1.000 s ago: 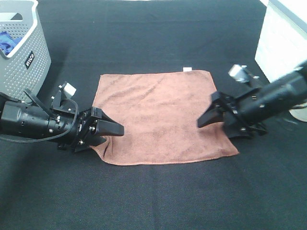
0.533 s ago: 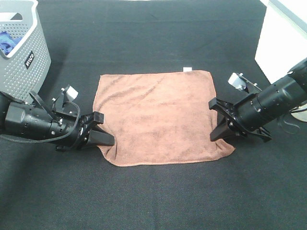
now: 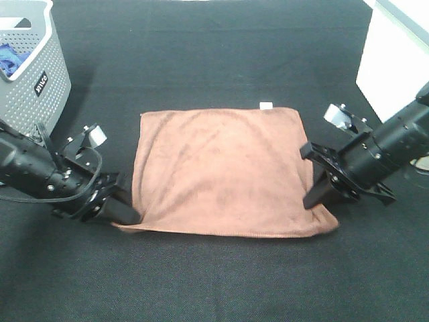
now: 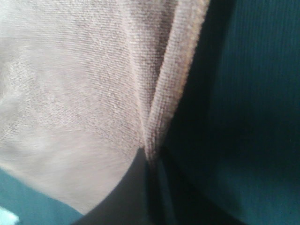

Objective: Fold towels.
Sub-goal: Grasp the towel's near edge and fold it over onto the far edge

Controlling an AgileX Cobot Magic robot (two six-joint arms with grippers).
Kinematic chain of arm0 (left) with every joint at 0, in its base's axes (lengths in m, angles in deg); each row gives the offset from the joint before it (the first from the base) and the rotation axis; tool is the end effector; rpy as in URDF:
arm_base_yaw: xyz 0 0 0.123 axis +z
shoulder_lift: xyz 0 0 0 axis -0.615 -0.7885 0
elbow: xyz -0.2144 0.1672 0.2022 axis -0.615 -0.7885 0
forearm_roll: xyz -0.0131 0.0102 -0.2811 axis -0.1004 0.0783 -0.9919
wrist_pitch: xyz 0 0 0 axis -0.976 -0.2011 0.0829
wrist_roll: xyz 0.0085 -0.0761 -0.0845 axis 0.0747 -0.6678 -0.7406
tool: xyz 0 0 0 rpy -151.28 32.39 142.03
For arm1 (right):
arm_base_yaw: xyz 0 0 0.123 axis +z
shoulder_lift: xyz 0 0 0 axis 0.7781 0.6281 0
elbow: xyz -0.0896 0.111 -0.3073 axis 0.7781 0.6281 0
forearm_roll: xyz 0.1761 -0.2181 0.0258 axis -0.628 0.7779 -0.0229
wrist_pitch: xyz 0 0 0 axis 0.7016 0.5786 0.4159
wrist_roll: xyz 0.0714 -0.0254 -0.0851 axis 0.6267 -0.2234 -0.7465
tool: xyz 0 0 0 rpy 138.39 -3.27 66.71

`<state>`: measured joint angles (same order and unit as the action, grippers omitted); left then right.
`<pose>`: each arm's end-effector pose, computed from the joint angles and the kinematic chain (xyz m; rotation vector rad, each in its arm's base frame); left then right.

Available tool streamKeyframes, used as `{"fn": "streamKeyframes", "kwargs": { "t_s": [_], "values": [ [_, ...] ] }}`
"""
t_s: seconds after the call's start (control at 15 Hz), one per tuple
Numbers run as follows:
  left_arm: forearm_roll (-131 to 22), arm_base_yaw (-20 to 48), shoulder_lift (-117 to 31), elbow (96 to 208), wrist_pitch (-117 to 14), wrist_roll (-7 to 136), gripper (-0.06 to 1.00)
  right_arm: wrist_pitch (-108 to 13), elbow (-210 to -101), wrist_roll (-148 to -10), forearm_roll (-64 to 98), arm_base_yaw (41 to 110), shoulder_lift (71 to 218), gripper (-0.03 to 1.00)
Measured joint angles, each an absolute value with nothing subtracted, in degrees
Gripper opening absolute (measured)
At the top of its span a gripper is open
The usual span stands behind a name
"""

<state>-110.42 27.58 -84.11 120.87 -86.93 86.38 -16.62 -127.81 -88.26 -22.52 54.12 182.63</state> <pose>0.3317 -0.1298 0.0900 0.1663 2.8500 -0.9841 0.3476 0.0722 0.1094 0.0714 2.9763 0.7578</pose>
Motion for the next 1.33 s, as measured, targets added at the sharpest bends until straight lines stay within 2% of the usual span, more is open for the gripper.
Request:
{"fn": "streamKeyframes", "kwargs": {
  "t_s": [0.27, 0.47, 0.67, 1.13, 1.2, 1.33],
  "values": [
    [-100.2, 27.6, -80.3, 119.0, -92.4, 76.2, 0.00, -13.0, -123.8, -84.9, -19.6, 54.2, 178.8, 0.00],
    [-99.5, 27.6, -77.8, 113.9, -92.2, 75.7, 0.00, -11.6, -122.1, -83.3, -19.0, 54.2, 177.9, 0.00],
    [-99.3, 27.6, -76.2, 115.3, -89.2, 75.7, 0.00, -12.4, -122.9, -83.2, -19.2, 54.2, 177.8, 0.00],
    [-99.3, 27.6, -75.7, 129.6, -79.5, 75.5, 0.00, -13.4, -143.9, -83.2, -19.2, 54.2, 179.0, 0.00],
    [-99.3, 27.6, -75.7, 129.6, -79.5, 75.5, 0.00, -13.4, -143.9, -83.2, -19.2, 54.2, 179.0, 0.00],
    [-99.3, 27.6, -76.0, 133.1, -75.4, 75.5, 0.00, -12.0, -151.8, -82.5, -19.1, 54.2, 183.3, 0.00]
  ]
}}
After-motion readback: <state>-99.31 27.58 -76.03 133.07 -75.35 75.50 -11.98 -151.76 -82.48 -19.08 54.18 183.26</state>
